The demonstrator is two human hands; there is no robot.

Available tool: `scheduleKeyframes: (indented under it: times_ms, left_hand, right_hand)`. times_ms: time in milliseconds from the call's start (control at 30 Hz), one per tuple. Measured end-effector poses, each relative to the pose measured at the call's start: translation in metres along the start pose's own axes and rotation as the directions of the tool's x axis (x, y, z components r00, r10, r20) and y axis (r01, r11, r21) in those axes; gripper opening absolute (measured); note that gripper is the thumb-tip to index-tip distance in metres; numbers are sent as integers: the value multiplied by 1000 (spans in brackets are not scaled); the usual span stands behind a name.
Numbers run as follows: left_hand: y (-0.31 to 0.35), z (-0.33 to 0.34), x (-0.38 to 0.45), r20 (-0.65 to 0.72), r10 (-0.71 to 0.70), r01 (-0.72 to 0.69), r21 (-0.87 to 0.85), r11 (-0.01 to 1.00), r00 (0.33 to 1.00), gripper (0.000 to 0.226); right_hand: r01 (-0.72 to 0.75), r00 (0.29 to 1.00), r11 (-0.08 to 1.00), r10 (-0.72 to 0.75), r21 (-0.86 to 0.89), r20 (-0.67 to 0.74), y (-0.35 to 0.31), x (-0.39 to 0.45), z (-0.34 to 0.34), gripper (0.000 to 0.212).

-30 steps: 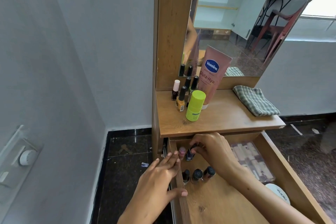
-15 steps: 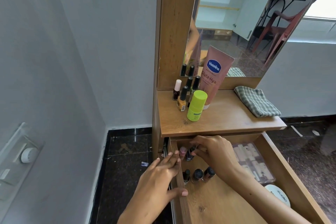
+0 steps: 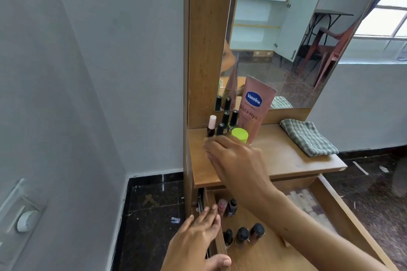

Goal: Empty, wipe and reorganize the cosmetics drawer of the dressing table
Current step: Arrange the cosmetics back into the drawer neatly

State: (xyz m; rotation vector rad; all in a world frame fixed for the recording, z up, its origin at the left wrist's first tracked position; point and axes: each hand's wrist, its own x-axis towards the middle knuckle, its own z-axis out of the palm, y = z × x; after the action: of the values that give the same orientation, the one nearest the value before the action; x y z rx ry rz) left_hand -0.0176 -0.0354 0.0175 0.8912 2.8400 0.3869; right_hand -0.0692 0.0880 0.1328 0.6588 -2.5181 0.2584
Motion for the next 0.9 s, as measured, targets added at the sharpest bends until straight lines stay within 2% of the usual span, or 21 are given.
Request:
scheduleKeyframes:
  times_ms: [67,100,167,233,300,333,400,467,600,667,700,733,767,900]
  left_hand:
    - [4,-16,0,3,-21,21,13,1000,1000,94]
    - [2,-12,2,-48,15,-14,24,1000,999,81]
    - [3,-7,2,136,45,-41,-30,999,990,50]
    - [2,-4,3,110,-33,41,-71,997,993,48]
    - [-2,0,3,34,4,-4,-17,1000,999,44]
    - [-3,0,1,71,-45,49,-47,998,996,46]
    - [-3,9,-2,-40,-100,101,31,994,994,54]
    - [-6,19,-4,-115,-88,97,75,992,990,57]
    - [-7,12,-9,-2,-84,84,18,996,996,61]
    - [-1,-3,-4,52,-118,121,-52,991,992,80]
    - [0,0,-2,21,-86,88,-72,994,996,94]
    - [3,1,-6,69,-93,102,-126,987,993,98]
    - [6,0,-8,95,-74,87,-141,986,993,93]
    - [15,-6,-14,32,-153,156,-223,962,988,81]
  right_hand:
    - [-5,998,996,10,-94,54,-6,27,6,33]
    - [-6,993,990,23,-140,118,-8,38,10,35]
    - [-38,963,968,101,-247,249,-6,53,15,35]
    - [-76,939,939,181,-336,294,-2,59,16,31]
    - [-90,936,927,204,-365,288,1,62,13,25]
    - [-91,933,931,204,-353,296,2,63,11,24]
    - [-100,932,951,192,-293,306,5,63,6,25]
    - [-120,935,970,182,-213,305,11,60,5,28]
    - [-116,957,991,129,-64,259,21,52,6,25]
    - [-63,979,998,59,14,195,26,47,3,17]
    - [-31,986,998,21,55,167,28,42,1,13]
    - [-3,989,995,-12,104,145,29,35,-4,12]
    - [18,993,986,-37,163,115,29,26,-10,12]
    - [18,1000,925,-22,380,7,31,-20,-42,9]
